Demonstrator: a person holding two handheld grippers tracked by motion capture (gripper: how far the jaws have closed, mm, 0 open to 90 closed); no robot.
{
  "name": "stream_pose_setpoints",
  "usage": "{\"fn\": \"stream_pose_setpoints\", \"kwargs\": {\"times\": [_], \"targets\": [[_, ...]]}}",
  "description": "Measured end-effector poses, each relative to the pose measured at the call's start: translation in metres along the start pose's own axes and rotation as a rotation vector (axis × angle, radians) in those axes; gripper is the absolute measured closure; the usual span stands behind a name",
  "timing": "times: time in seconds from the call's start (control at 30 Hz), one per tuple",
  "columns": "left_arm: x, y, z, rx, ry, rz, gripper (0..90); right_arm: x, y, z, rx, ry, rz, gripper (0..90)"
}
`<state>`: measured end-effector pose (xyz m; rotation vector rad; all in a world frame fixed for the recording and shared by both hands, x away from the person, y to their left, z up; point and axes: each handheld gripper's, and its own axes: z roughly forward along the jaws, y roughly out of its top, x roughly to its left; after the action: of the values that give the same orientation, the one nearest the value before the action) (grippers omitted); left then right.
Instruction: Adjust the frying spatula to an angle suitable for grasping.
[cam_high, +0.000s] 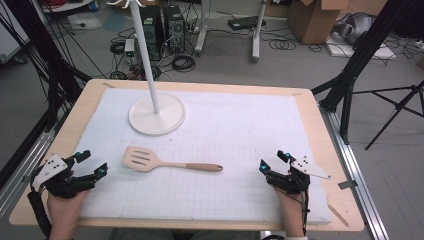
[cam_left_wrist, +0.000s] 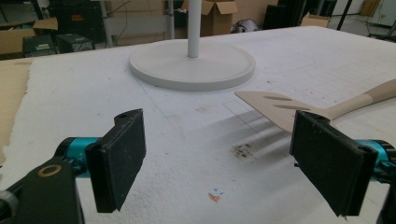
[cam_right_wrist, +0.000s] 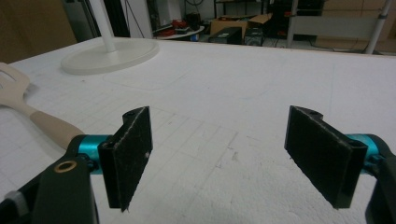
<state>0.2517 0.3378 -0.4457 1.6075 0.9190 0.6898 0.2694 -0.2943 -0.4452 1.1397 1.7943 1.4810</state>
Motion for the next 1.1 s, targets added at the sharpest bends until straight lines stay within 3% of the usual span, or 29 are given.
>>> {"fn": "stream_pose_setpoints", "kwargs": {"times": [0.27,0.37,0.43,0.5,0.8,1.1], "targets": [[0.001,0.0,-0.001,-0.012,-0.014,0.0,18.6,-0.001,0.0,0.0,0.0,-0.001,0.018,20.3],[0.003,0.002,-0.002,-0.026,-0.05,-0.026,18.5,-0.001,0.0,0.0,-0.003,0.001,0.016,20.3],[0.003,0.006,-0.004,-0.036,-0.056,-0.016,17.9,-0.002,0.0,0.0,-0.006,0.001,0.014,20.1],[0.001,0.011,-0.006,-0.056,-0.089,-0.01,17.9,-0.001,0.0,-0.001,-0.003,0.001,0.017,19.9],[-0.013,0.037,0.001,-0.058,-0.25,0.041,17.6,-0.001,0.0,0.0,-0.002,-0.002,0.013,19.9],[-0.031,0.064,0.018,-0.036,-0.358,0.115,17.3,-0.001,0.0,0.001,0.009,-0.002,0.003,19.9]]}}
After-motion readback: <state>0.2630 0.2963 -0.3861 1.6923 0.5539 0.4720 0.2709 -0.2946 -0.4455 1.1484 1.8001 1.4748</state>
